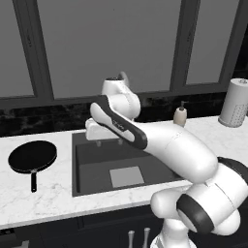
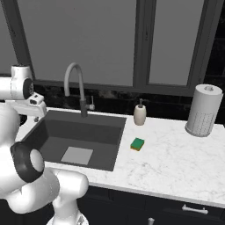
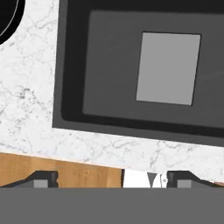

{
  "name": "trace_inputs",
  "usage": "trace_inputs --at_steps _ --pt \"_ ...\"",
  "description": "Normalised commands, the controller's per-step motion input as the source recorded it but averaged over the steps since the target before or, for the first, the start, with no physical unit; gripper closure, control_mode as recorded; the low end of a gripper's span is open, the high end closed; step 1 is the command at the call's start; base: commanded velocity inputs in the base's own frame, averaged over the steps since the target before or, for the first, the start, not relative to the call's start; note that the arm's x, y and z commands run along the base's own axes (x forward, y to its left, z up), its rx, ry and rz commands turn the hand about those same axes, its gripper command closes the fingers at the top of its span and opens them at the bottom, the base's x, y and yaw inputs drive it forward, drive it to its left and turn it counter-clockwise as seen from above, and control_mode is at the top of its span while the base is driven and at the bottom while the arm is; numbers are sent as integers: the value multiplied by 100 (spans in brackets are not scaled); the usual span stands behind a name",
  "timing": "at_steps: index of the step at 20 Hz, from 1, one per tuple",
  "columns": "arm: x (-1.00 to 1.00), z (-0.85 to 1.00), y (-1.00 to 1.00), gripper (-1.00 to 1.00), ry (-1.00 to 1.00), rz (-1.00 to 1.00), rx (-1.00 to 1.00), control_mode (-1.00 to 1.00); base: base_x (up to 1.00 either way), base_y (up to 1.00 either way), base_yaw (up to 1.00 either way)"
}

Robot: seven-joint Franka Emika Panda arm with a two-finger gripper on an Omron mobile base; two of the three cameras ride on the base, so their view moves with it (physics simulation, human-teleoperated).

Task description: Pick the pan and sponge and place them into the sink. Then turn on the water.

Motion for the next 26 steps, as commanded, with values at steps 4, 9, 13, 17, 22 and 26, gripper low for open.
trace_inputs --at_steps 4,9,13,17,22,26 --pt "18 -29 100 -100 14 0 0 -100 0 0 0" --pt "21 -21 100 -100 7 0 -5 -100 0 0 0" --pt "23 -24 100 -100 2 0 -10 -100 0 0 0" --pt "17 -20 93 -100 0 0 -9 -100 0 0 0" --pt "15 -26 68 -100 0 0 -4 -100 0 0 0" --pt "23 -30 66 -100 0 0 -4 -100 0 0 0"
